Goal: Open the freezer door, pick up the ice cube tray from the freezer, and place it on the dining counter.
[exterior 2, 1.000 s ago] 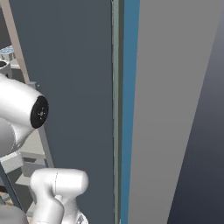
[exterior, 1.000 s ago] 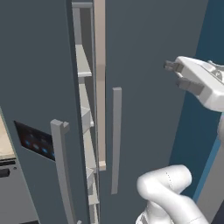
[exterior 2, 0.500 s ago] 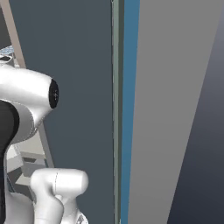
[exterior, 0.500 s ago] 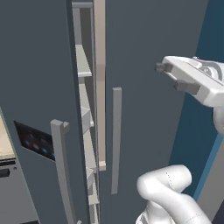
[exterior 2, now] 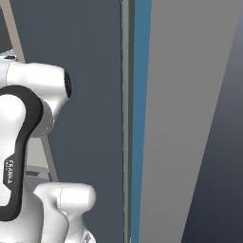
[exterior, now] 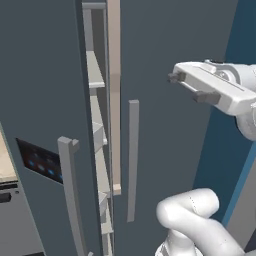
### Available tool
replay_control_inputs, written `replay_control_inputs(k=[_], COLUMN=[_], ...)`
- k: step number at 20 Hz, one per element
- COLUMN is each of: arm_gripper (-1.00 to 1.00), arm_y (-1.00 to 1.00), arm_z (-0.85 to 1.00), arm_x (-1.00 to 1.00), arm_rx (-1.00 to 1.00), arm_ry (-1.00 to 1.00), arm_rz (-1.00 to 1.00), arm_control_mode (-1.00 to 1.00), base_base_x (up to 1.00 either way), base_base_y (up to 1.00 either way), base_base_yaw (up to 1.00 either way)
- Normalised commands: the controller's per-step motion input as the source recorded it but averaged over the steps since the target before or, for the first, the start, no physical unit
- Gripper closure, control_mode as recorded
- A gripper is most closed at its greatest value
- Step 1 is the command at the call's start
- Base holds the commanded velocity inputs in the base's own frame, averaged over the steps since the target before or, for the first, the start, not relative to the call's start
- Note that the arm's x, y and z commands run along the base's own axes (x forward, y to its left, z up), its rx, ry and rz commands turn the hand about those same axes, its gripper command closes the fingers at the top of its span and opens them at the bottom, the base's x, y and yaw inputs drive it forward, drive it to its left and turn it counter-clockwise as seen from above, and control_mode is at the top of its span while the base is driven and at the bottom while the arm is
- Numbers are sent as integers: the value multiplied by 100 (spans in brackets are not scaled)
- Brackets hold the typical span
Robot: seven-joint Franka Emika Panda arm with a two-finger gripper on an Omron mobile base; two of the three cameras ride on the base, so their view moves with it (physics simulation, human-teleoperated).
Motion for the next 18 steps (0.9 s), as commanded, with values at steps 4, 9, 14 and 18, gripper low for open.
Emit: replay_control_inputs(k=[4,9,14,18], arm_gripper=[-100,-100,-100,-100], arm_y=[31,36,13,3], arm_z=[-3,-3,-1,-8], arm_x=[4,19,26,32], arm_rx=[-6,-3,0,0], arm_ry=[0,0,0,0], arm_rz=[4,0,0,0], arm_control_mode=[-100,-100,-100,-100], base_base_x=[0,0,0,0], base_base_y=[0,0,0,0], base_base_yaw=[0,0,0,0])
